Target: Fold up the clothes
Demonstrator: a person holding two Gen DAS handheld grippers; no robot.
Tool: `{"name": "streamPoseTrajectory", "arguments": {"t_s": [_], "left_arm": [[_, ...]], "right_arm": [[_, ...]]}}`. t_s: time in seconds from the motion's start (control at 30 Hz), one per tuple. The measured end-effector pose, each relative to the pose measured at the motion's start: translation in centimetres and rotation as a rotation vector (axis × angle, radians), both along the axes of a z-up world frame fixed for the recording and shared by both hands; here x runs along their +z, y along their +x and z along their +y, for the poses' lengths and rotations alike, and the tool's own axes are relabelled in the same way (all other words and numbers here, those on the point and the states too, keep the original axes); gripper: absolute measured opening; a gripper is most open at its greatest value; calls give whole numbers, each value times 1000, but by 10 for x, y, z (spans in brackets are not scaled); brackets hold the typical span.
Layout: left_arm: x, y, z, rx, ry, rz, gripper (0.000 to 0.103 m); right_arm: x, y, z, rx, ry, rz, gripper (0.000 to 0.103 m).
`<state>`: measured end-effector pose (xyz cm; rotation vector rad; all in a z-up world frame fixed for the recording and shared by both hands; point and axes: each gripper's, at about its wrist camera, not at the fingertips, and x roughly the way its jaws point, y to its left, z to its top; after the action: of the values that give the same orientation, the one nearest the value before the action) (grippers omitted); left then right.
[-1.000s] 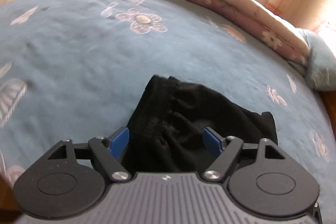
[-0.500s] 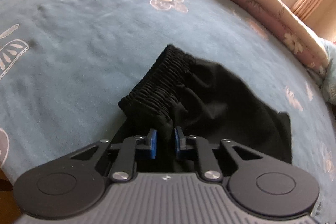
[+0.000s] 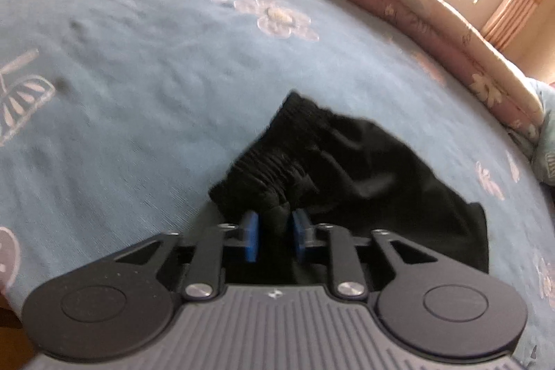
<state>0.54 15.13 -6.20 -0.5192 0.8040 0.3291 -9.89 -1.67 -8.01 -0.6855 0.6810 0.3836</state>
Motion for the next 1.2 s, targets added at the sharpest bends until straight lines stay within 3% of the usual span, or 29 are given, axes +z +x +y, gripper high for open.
{"name": "streamPoseTrajectory", "arguments": {"t_s": [0.03, 0.07, 0.47, 0.53, 0.6, 0.63, 0.77, 1.0, 1.2], "left_arm": [[3, -5, 1, 18, 5, -6, 55], [6, -10, 2, 34, 8, -11, 61], [-31, -6, 7, 65, -250, 7, 59], [-36, -4, 11, 68, -299, -2, 48], [-34, -3, 13, 58, -310, -14, 28], [-31, -3, 13, 55, -311, -18, 25], [-20, -8, 16, 63, -363, -52, 21], [-4, -8, 18, 31, -389, -86, 18], [7, 0, 23, -48, -398, -121, 16]], "right_arm": [[1, 0, -2, -2, 1, -2, 96], [1, 0, -3, -5, 2, -4, 96], [2, -2, -13, -36, 0, 5, 96], [3, -4, -13, -34, -5, -11, 96], [3, -5, -13, -32, -18, -39, 96], [3, -6, -12, -30, -29, -58, 96], [1, -5, -8, 0, -68, -121, 96], [-5, 1, 28, 124, -117, -264, 96], [-6, 8, 60, 233, -80, -332, 98]]}}
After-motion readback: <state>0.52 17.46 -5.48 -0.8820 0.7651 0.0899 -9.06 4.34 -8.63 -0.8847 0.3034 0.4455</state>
